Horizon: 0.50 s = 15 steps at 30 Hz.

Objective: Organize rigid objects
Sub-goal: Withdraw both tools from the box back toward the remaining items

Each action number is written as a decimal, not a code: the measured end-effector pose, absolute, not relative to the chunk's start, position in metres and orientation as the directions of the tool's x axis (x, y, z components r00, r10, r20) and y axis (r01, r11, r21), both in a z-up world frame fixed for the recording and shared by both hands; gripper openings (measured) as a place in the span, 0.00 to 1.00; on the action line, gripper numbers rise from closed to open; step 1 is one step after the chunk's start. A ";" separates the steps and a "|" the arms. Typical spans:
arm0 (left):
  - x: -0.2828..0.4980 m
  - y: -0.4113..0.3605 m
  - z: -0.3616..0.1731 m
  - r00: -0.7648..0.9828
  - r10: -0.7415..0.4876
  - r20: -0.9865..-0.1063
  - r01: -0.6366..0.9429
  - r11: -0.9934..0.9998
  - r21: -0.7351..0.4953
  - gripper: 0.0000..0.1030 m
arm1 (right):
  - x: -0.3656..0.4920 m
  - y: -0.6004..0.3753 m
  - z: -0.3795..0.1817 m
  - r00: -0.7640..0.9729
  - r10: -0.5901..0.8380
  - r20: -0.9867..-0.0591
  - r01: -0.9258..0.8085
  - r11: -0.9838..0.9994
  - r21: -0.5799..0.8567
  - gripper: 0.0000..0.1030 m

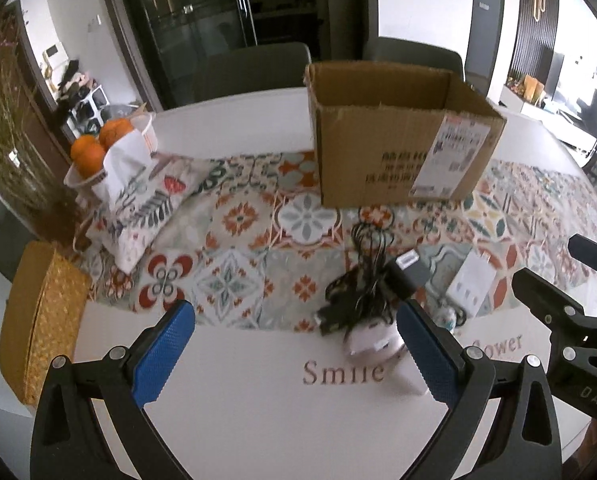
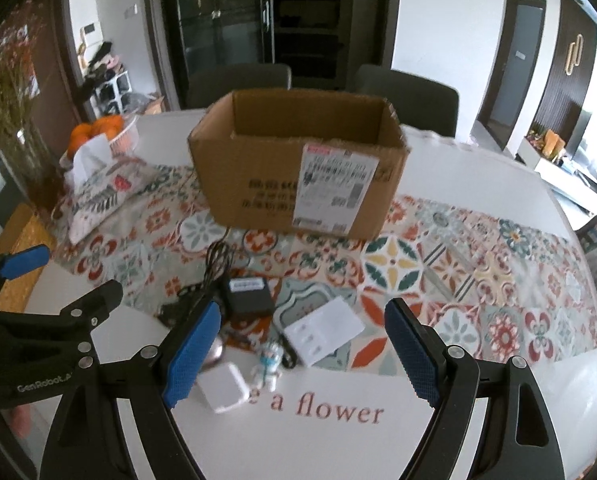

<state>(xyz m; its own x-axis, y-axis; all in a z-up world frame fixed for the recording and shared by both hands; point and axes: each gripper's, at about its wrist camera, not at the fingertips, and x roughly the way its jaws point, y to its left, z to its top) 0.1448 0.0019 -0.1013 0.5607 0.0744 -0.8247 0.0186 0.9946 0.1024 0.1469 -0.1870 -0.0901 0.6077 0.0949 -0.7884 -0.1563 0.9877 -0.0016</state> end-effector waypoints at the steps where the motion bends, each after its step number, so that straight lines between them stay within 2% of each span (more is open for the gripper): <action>1: 0.142 0.003 -0.105 0.555 0.079 -0.828 0.017 0.994 0.106 1.00 | 0.145 -0.186 -0.093 0.601 0.098 -0.793 -0.160 0.987 0.000 0.82; 15: 0.110 0.030 -0.161 0.403 0.046 -0.914 -0.039 0.999 0.033 0.99 | 0.126 -0.156 -0.141 0.474 0.148 -0.868 -0.266 0.964 0.019 0.82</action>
<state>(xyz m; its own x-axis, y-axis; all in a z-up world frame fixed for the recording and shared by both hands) 0.1097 0.0296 -0.1608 0.4029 0.0460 -0.9141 -0.0393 0.9987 0.0329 0.1263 -0.1558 -0.1415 0.4739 0.1482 -0.8680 -0.2660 0.9638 0.0194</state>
